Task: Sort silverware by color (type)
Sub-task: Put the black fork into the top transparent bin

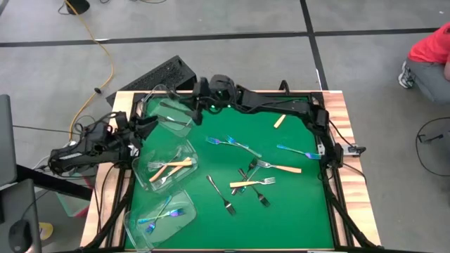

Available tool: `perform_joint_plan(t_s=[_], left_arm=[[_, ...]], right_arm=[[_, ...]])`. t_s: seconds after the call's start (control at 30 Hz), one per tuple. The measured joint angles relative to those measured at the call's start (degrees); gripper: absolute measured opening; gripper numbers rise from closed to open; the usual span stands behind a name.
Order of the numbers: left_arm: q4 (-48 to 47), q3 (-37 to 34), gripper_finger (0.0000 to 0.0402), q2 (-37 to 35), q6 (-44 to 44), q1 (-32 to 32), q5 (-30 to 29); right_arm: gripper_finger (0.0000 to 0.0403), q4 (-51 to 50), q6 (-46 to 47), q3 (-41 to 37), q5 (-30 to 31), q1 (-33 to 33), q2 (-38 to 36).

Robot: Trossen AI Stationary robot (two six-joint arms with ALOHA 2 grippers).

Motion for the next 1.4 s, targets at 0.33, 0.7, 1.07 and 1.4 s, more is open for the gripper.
perform_joint_plan(t_s=[0.33, 0.7, 1.07, 1.4], left_arm=[[-0.4, -0.3, 0.0172, 0.0, -1.3, -0.2, -0.2], [-0.4, -0.4, 0.0172, 0.0, -2.2, -0.3, -1.9], [-0.6, -0.4, 0.0172, 0.1, -3.1, -0.3, -2.9], [-0.9, -0.4, 0.0172, 0.1, -3.4, -0.4, -3.2]], right_arm=[[0.0011, 10.5, 6.9, -0.1, 0.2, -2.6, 5.1], [0.0011, 18.8, 12.2, 0.6, -1.4, -5.9, 9.0], [0.0011, 17.9, 15.4, 7.2, -5.6, -5.9, 16.1], [0.0011, 7.6, 16.5, 21.9, -9.1, -4.6, 24.8]])
